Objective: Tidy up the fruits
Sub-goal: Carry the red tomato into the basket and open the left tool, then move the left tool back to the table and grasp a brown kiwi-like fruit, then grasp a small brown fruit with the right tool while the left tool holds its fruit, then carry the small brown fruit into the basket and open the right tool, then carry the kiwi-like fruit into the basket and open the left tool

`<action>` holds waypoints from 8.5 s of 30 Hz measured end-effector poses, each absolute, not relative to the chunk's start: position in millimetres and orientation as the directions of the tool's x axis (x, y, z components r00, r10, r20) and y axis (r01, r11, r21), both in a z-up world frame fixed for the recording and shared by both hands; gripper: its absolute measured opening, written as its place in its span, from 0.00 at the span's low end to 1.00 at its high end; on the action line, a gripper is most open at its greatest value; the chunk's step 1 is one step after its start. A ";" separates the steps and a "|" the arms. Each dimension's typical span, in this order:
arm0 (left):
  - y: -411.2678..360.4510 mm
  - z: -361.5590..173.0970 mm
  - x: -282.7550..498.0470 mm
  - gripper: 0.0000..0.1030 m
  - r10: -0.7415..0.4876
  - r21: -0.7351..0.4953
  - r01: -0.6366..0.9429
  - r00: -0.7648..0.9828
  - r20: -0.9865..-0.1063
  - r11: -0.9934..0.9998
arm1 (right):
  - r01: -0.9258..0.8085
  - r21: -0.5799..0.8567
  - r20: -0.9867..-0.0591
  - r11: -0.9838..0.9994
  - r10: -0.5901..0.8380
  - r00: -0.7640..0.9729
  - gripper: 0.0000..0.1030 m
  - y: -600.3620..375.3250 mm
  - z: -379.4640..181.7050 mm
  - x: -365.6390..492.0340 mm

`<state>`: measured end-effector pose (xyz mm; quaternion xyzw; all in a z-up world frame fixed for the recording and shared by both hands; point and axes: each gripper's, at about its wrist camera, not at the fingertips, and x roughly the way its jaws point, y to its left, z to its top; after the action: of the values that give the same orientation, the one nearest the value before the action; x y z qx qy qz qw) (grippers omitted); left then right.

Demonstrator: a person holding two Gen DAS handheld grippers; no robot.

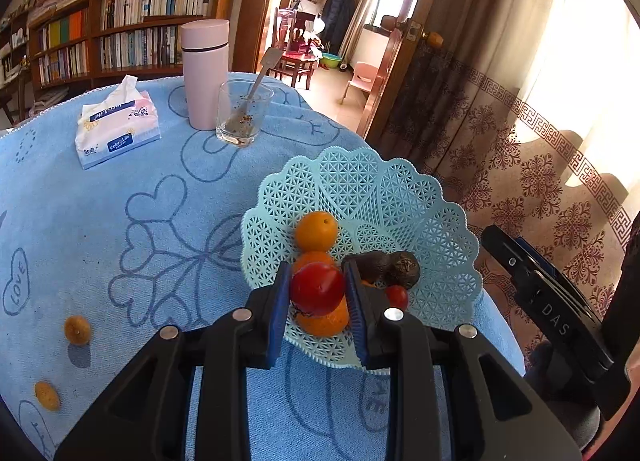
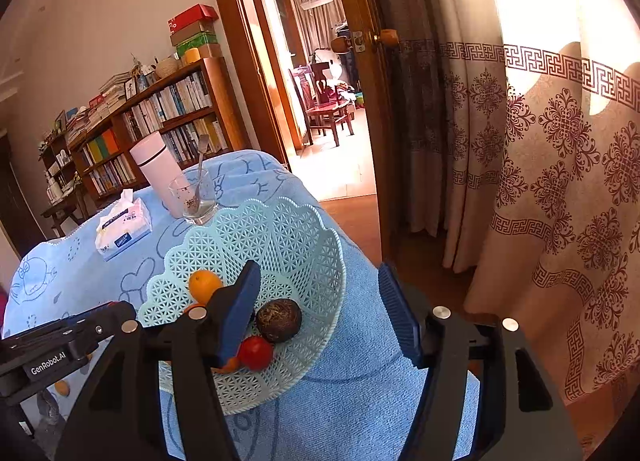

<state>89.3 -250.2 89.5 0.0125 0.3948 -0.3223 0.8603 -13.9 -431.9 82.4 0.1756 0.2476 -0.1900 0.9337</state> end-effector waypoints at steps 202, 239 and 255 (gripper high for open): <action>-45.3 56.1 47.5 0.29 -0.111 -0.017 0.131 0.751 -0.651 0.991 | 0.444 0.143 -0.513 0.884 -0.318 0.797 0.62 -402.9 82.1 -15.4; -262.5 66.1 103.1 0.29 -0.412 -0.046 0.524 0.609 -0.678 0.851 | 0.536 0.216 -0.447 0.816 -0.405 0.798 0.69 -417.2 51.6 -34.3; -265.2 77.9 85.1 0.64 -0.386 0.052 0.521 0.693 -0.609 0.852 | 0.537 0.227 -0.456 0.812 -0.399 0.796 0.69 -419.9 50.0 -33.8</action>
<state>85.1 -265.2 77.9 0.1110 0.3032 -0.2483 0.9133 -33.8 -419.9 50.0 0.1752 0.1978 -0.2512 0.9312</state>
